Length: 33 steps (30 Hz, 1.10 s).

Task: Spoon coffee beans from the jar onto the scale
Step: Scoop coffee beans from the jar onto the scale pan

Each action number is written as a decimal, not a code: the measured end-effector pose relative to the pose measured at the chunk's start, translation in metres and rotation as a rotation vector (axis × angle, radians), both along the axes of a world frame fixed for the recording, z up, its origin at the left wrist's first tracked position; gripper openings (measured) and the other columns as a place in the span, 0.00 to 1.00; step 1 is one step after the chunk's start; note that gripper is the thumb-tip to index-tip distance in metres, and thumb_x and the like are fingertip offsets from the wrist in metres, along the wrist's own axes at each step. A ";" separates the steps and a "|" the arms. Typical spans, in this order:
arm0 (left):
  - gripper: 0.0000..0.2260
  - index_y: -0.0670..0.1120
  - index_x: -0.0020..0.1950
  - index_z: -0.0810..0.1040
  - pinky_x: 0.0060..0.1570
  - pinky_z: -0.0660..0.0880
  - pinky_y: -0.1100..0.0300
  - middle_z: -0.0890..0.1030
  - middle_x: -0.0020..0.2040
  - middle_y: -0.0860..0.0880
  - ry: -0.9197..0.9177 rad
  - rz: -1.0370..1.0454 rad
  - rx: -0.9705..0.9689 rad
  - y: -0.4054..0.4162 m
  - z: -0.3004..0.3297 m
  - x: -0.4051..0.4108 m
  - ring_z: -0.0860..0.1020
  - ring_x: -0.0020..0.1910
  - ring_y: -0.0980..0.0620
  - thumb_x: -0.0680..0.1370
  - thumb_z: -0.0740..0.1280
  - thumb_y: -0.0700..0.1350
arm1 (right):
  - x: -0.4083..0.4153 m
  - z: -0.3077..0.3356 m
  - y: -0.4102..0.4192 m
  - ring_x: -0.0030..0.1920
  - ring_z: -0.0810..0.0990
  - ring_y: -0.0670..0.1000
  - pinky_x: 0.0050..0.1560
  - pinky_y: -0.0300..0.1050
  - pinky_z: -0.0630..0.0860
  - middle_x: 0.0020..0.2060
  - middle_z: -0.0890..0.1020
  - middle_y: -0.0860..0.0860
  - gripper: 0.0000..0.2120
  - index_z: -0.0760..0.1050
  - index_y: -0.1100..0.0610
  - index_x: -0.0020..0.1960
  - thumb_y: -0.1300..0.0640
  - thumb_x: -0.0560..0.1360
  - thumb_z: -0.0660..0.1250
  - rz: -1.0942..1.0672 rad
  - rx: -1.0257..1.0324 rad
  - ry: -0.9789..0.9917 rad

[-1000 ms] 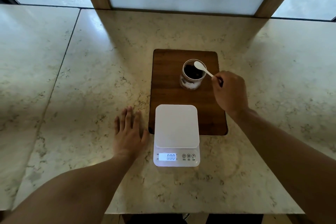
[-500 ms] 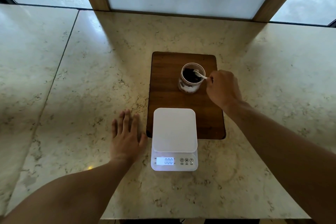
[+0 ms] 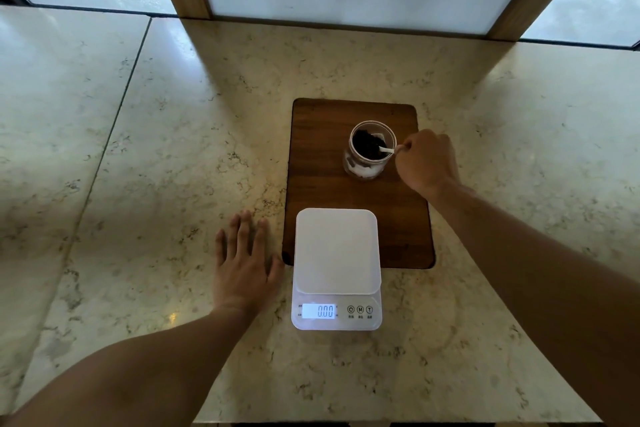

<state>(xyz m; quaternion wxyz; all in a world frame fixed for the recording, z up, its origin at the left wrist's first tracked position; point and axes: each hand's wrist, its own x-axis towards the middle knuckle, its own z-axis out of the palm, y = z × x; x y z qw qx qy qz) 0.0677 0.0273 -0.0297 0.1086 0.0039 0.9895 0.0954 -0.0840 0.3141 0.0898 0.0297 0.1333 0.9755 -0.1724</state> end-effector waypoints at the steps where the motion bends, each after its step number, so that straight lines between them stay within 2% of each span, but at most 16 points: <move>1: 0.33 0.48 0.80 0.44 0.77 0.39 0.44 0.42 0.81 0.44 -0.001 0.000 0.001 0.000 0.000 0.000 0.36 0.79 0.46 0.77 0.42 0.60 | -0.001 -0.002 0.000 0.31 0.76 0.53 0.35 0.46 0.79 0.35 0.83 0.58 0.13 0.83 0.63 0.42 0.58 0.78 0.64 -0.015 -0.017 -0.007; 3: 0.33 0.48 0.80 0.44 0.77 0.38 0.44 0.42 0.81 0.44 0.000 0.004 0.014 0.000 0.001 0.000 0.36 0.79 0.47 0.77 0.42 0.60 | -0.002 -0.004 -0.001 0.28 0.74 0.52 0.32 0.44 0.76 0.31 0.81 0.57 0.13 0.83 0.64 0.40 0.58 0.78 0.64 -0.051 -0.060 -0.017; 5: 0.33 0.48 0.80 0.43 0.77 0.38 0.44 0.41 0.81 0.44 -0.004 0.002 0.016 0.000 0.001 0.001 0.35 0.79 0.47 0.78 0.43 0.60 | -0.002 -0.005 -0.002 0.28 0.74 0.52 0.31 0.44 0.75 0.32 0.82 0.58 0.13 0.83 0.64 0.41 0.58 0.78 0.65 -0.091 -0.104 -0.025; 8: 0.33 0.48 0.80 0.43 0.77 0.39 0.44 0.41 0.81 0.44 -0.002 -0.006 0.002 -0.001 0.000 0.001 0.35 0.79 0.46 0.78 0.43 0.60 | -0.004 -0.005 -0.002 0.34 0.82 0.58 0.38 0.51 0.82 0.37 0.85 0.60 0.12 0.84 0.65 0.44 0.58 0.77 0.65 -0.126 -0.160 -0.038; 12: 0.32 0.48 0.79 0.43 0.77 0.41 0.43 0.43 0.81 0.43 0.006 -0.001 0.010 -0.002 -0.003 0.001 0.36 0.79 0.46 0.78 0.44 0.60 | -0.008 -0.006 0.000 0.40 0.84 0.60 0.41 0.55 0.82 0.40 0.85 0.61 0.11 0.84 0.66 0.46 0.61 0.76 0.66 -0.198 -0.227 -0.057; 17: 0.32 0.49 0.79 0.44 0.77 0.42 0.42 0.44 0.81 0.43 0.010 -0.003 -0.006 -0.003 -0.005 0.001 0.37 0.79 0.46 0.78 0.44 0.61 | -0.009 -0.007 0.004 0.39 0.81 0.56 0.37 0.45 0.75 0.38 0.84 0.57 0.12 0.84 0.64 0.44 0.57 0.76 0.66 -0.219 -0.231 -0.112; 19: 0.32 0.48 0.80 0.45 0.77 0.42 0.42 0.44 0.81 0.43 0.012 -0.003 -0.002 -0.003 -0.006 0.001 0.37 0.79 0.46 0.78 0.44 0.61 | -0.010 -0.009 0.005 0.35 0.79 0.54 0.35 0.45 0.74 0.34 0.82 0.55 0.11 0.84 0.64 0.44 0.57 0.75 0.67 -0.264 -0.272 -0.123; 21: 0.32 0.48 0.80 0.45 0.77 0.41 0.42 0.44 0.81 0.43 0.014 -0.005 -0.007 -0.003 -0.006 0.001 0.37 0.79 0.46 0.78 0.44 0.61 | -0.010 -0.010 0.005 0.29 0.74 0.50 0.28 0.42 0.69 0.29 0.77 0.51 0.11 0.83 0.64 0.42 0.57 0.74 0.68 -0.302 -0.288 -0.129; 24: 0.33 0.48 0.80 0.45 0.77 0.40 0.43 0.43 0.81 0.43 0.013 -0.006 -0.011 -0.002 -0.005 0.000 0.36 0.79 0.46 0.78 0.44 0.61 | -0.010 -0.011 0.006 0.29 0.73 0.49 0.25 0.40 0.66 0.28 0.75 0.50 0.09 0.81 0.61 0.40 0.55 0.74 0.69 -0.320 -0.310 -0.151; 28: 0.33 0.48 0.80 0.45 0.77 0.39 0.44 0.43 0.81 0.44 0.015 -0.005 0.003 -0.001 -0.002 0.001 0.36 0.79 0.47 0.78 0.43 0.61 | -0.010 -0.013 0.008 0.30 0.73 0.47 0.26 0.42 0.66 0.31 0.77 0.49 0.09 0.84 0.60 0.44 0.54 0.74 0.71 -0.375 -0.403 -0.162; 31: 0.33 0.48 0.80 0.45 0.77 0.39 0.44 0.42 0.81 0.44 0.009 -0.003 -0.004 -0.001 -0.001 0.002 0.36 0.79 0.47 0.77 0.43 0.61 | -0.010 -0.017 0.010 0.32 0.74 0.46 0.28 0.41 0.67 0.38 0.83 0.52 0.09 0.85 0.59 0.47 0.54 0.75 0.71 -0.405 -0.474 -0.167; 33: 0.33 0.48 0.80 0.43 0.77 0.40 0.43 0.41 0.81 0.44 0.004 -0.005 -0.012 -0.001 -0.001 0.002 0.35 0.79 0.46 0.77 0.42 0.61 | -0.008 -0.017 0.011 0.34 0.74 0.46 0.31 0.42 0.69 0.41 0.83 0.52 0.08 0.85 0.59 0.48 0.54 0.75 0.71 -0.426 -0.512 -0.162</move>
